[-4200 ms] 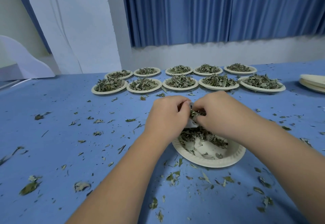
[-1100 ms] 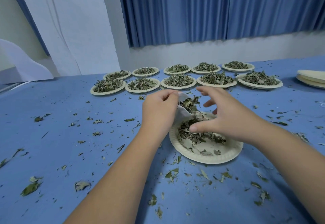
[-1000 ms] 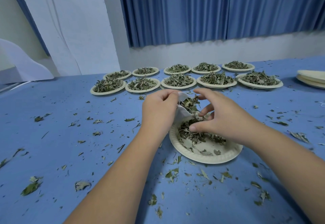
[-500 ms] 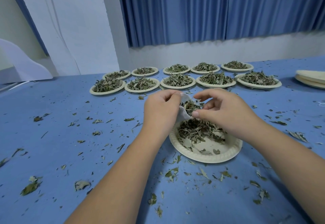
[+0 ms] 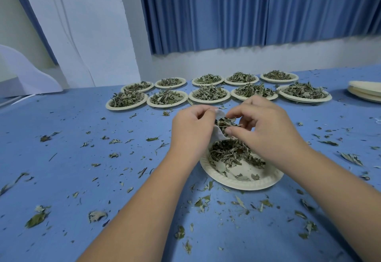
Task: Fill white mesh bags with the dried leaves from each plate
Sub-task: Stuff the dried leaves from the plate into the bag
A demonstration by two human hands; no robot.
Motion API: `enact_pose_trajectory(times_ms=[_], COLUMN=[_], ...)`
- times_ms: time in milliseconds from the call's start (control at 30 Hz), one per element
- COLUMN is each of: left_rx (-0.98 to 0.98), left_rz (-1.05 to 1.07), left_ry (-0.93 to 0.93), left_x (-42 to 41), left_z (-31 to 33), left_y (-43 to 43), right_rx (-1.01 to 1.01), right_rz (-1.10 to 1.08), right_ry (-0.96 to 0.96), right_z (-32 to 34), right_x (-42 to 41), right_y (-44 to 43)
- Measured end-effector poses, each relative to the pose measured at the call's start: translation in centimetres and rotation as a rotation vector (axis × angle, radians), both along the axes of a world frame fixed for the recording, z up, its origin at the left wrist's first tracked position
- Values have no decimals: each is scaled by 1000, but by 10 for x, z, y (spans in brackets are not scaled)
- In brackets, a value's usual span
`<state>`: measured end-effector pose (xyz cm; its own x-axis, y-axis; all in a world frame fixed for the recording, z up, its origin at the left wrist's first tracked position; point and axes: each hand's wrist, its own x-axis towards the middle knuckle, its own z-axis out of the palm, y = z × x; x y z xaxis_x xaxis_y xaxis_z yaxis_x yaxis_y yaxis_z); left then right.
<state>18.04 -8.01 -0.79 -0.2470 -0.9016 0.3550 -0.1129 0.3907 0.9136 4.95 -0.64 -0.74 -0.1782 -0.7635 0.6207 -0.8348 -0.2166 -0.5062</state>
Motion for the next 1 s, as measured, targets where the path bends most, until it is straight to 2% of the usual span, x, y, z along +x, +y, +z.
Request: enact_pose_trajectory(times_ms=[333,533,700,867,1000], left_rx=[1,5,15,-25,-32], left_rz=[-78,-62,-68,-95,-87], left_ry=[-38,-22,-4,-1,29], left_x=[-3,-1,-1,-2,-1], left_z=[0,1,0,-1,1], left_y=[10,9,8,8,8], right_rx=[-19,78,95,41,60], right_rz=[-97,-24,24,8,44], right_ry=[104,97,36,-168,-259], right_z=[2,2,4,6,10], right_x=[9,10,6,8,8], right_y=[-4,-6,-5,-10,-22])
